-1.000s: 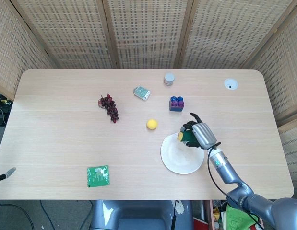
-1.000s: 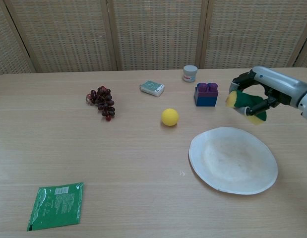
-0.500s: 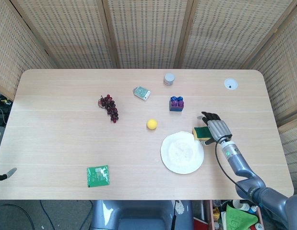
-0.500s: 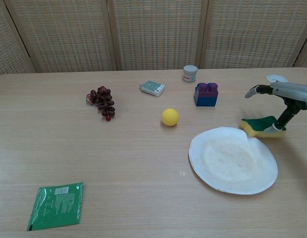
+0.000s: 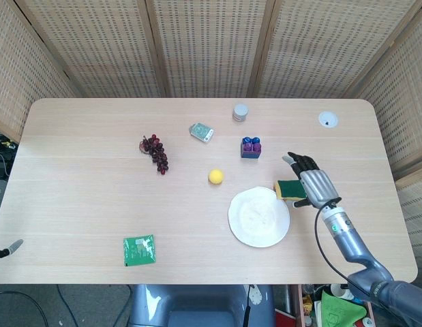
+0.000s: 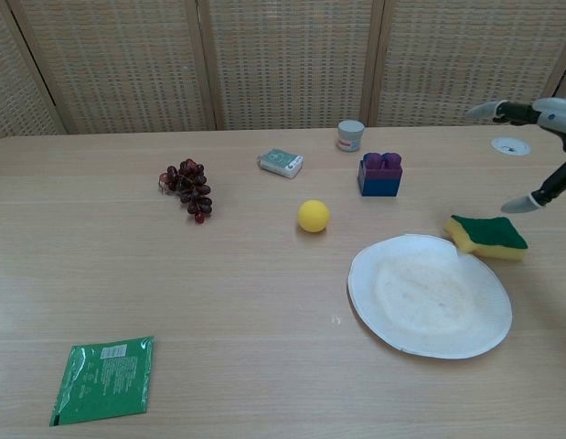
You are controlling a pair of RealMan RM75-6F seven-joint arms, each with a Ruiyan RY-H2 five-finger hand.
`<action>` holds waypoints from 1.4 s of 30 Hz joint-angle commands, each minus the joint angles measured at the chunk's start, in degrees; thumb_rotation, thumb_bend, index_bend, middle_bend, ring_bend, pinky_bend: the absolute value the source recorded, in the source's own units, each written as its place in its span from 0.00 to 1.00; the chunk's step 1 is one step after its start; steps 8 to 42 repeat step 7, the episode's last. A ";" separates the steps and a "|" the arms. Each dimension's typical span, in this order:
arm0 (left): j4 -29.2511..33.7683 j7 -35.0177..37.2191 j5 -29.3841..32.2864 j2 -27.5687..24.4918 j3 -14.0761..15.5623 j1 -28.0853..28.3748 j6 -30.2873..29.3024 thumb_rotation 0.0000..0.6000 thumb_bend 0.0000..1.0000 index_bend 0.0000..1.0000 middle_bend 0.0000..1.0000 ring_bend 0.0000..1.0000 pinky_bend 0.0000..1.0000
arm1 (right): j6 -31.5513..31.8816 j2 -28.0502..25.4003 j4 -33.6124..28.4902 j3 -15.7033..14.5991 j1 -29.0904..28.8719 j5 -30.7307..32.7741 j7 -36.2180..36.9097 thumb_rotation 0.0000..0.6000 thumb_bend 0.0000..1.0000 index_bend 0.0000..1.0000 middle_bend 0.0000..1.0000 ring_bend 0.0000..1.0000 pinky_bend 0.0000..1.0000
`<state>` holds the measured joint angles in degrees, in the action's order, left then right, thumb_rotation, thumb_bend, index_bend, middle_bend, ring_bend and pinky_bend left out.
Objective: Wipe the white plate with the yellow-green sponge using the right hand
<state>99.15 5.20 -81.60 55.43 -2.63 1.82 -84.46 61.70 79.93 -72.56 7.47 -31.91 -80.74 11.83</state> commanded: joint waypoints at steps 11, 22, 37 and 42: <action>-1.27 -5.31 -0.27 2.93 -0.50 -2.17 -5.60 1.00 0.00 0.00 0.00 0.00 0.00 | 28.34 -4.13 1.90 -7.06 16.86 -11.69 1.75 1.00 0.00 0.02 0.00 0.00 0.00; -1.27 -5.31 -0.27 2.93 -0.50 -2.17 -5.60 1.00 0.00 0.00 0.00 0.00 0.00 | 28.34 -4.13 1.90 -7.06 16.86 -11.69 1.75 1.00 0.00 0.02 0.00 0.00 0.00; -1.27 -5.31 -0.27 2.93 -0.50 -2.17 -5.60 1.00 0.00 0.00 0.00 0.00 0.00 | 28.34 -4.13 1.90 -7.06 16.86 -11.69 1.75 1.00 0.00 0.02 0.00 0.00 0.00; -1.27 -5.31 -0.27 2.93 -0.50 -2.17 -5.60 1.00 0.00 0.00 0.00 0.00 0.00 | 28.34 -4.13 1.90 -7.06 16.86 -11.69 1.75 1.00 0.00 0.02 0.00 0.00 0.00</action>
